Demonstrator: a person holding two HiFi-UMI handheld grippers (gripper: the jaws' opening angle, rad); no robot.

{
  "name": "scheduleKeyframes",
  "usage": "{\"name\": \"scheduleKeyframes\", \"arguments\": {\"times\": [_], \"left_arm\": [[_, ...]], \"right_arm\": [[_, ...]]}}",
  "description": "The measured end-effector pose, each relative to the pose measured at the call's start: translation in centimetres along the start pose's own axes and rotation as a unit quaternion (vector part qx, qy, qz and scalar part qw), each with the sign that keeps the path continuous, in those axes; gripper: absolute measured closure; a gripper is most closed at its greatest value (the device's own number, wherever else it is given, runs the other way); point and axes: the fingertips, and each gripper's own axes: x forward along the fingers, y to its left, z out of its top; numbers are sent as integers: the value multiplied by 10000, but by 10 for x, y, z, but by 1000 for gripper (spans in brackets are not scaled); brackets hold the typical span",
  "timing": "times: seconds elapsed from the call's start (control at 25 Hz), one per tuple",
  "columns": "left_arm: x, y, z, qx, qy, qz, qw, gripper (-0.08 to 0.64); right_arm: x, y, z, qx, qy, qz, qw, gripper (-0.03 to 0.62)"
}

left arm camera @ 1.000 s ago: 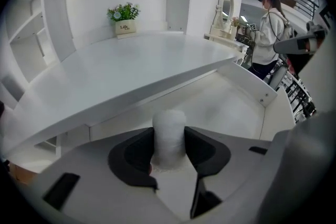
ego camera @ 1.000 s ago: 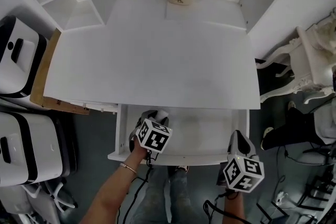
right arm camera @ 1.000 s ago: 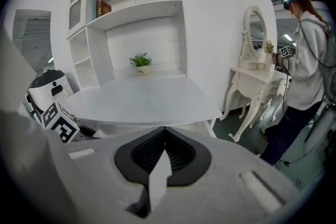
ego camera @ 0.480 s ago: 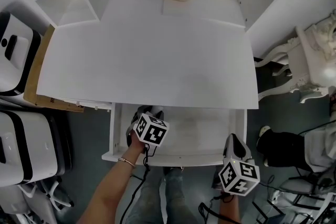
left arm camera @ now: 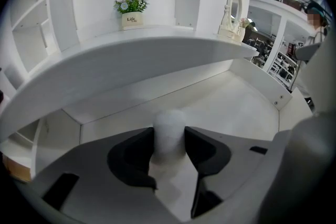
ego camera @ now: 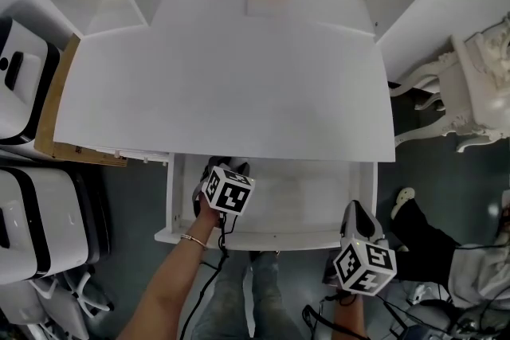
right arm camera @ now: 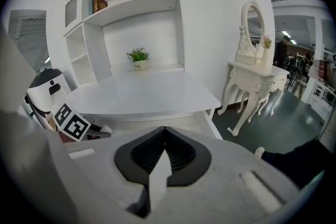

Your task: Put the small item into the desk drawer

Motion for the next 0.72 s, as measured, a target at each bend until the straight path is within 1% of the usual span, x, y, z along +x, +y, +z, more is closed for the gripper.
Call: {"name": "scheduleKeyframes", "arguments": {"times": [0.32, 0.44, 0.72], "left_arm": [[-2, 1, 2, -221, -107, -54, 9997, 371], [-5, -1, 1, -217, -101, -76, 9997, 370], [-16, -1, 2, -171, -121, 11, 9998, 357]], "right_arm": [[4, 4, 3, 0, 8, 57, 10000, 588], [4, 5, 4, 0, 7, 76, 10000, 588], [2, 10, 13, -21, -59, 160, 9999, 588]]}}
